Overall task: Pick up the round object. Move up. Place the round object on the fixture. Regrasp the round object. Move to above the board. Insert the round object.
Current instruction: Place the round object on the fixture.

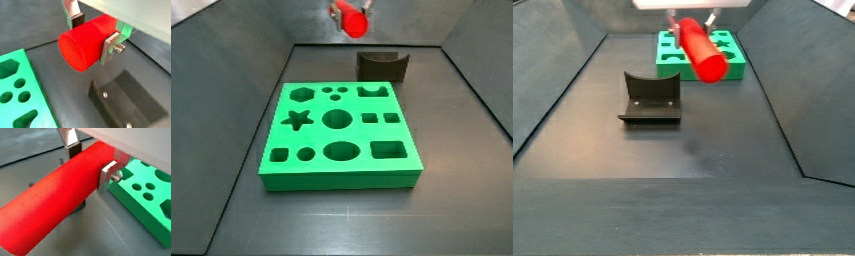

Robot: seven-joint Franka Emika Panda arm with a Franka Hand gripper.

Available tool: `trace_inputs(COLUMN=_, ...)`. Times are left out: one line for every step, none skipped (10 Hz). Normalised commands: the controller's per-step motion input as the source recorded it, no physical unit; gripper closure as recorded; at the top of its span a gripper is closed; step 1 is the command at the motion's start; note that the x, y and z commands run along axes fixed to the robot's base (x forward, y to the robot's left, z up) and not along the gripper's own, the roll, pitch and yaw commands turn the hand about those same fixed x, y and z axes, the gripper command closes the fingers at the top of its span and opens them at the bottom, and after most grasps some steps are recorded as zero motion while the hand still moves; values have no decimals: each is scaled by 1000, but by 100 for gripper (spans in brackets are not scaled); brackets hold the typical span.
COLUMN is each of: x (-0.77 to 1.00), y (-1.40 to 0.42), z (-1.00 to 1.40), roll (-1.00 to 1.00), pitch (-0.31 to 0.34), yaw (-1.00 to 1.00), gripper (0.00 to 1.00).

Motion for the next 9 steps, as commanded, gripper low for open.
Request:
trace_inputs(x=1000, y=-45, z=-90, roll=-112, pitch=101, yaw=-954, gripper=100)
trace_inputs(x=876, y=-23, z=-53, roll=-115, pitch=114, yaw=-613, gripper=100)
trace_inputs(x=771, y=-10, z=-33, roll=-117, pitch=125, yaw=-406, gripper=100)
trace_inputs(x=642, y=0, z=-16, roll=-119, pitch=140, yaw=-227, gripper=100)
trace_inputs(x=837, y=-84, z=747, roll=-1000, pitch=45, yaw=-67, gripper=100)
trace_inputs(x=711, y=-64, z=718, roll=-1000, pitch=50, yaw=-52, gripper=100)
trace_inputs(x=581, y=-12, z=564, roll=-1000, pitch=57, yaw=-55, gripper=100)
trace_inputs(x=386, y=7, z=296, roll=-1000, pitch=64, yaw=-58, gripper=100)
trace_inputs(x=299, y=16, z=161, roll=-1000, pitch=67, yaw=-59, gripper=100)
